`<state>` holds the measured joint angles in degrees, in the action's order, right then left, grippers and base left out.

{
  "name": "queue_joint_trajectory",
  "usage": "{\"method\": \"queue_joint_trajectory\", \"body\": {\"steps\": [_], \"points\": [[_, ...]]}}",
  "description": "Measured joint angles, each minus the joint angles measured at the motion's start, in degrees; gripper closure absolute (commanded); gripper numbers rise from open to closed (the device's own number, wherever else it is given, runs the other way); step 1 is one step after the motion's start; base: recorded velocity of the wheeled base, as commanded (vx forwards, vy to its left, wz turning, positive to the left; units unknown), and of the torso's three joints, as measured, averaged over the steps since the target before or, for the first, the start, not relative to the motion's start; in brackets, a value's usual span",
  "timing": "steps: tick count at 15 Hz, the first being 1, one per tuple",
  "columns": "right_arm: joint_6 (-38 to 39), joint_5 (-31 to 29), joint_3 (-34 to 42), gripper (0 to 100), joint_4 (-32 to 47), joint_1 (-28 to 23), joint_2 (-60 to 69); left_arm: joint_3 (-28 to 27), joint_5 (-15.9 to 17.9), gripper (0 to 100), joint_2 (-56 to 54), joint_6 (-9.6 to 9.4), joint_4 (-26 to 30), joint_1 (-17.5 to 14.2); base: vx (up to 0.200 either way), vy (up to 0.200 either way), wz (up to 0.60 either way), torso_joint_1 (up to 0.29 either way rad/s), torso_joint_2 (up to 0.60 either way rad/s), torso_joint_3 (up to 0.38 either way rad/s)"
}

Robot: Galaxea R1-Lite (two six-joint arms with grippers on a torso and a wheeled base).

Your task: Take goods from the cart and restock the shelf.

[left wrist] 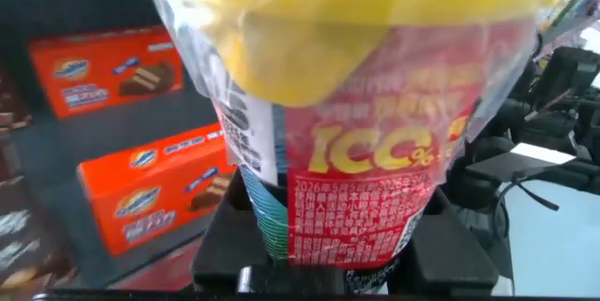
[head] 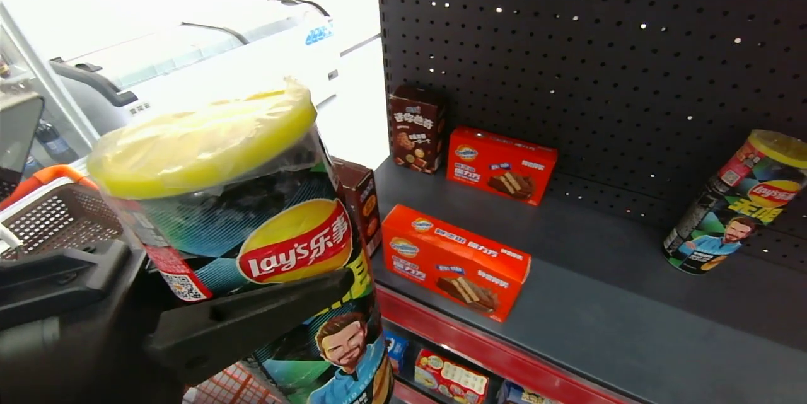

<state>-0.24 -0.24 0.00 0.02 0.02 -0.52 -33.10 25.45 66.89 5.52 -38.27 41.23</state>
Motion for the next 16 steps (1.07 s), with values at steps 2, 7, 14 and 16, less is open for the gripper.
{"method": "queue_joint_trajectory", "body": {"steps": [2,7,14,16], "points": [[0.0,0.0,0.0,0,0.0,0.0,0.0,0.0,0.0,100,0.1,0.0,0.1,-0.1,0.0,0.0,-0.6,0.007,0.0,0.002],[-0.1,0.0,0.0,0,0.1,0.0,0.0,0.0,0.0,100,0.4,0.0,0.1,-0.2,0.0,0.0,-0.6,0.001,0.0,0.003],[0.0,0.0,0.0,0,0.0,0.0,0.0,0.3,-0.1,100,0.6,0.0,0.1,-0.7,0.0,0.0,-0.09,0.0,0.0,0.0],[0.0,0.0,0.0,0,0.0,0.1,0.0,0.5,-0.1,100,0.6,0.0,0.1,-0.7,0.0,0.0,0.0,0.0,0.0,0.0]]}}
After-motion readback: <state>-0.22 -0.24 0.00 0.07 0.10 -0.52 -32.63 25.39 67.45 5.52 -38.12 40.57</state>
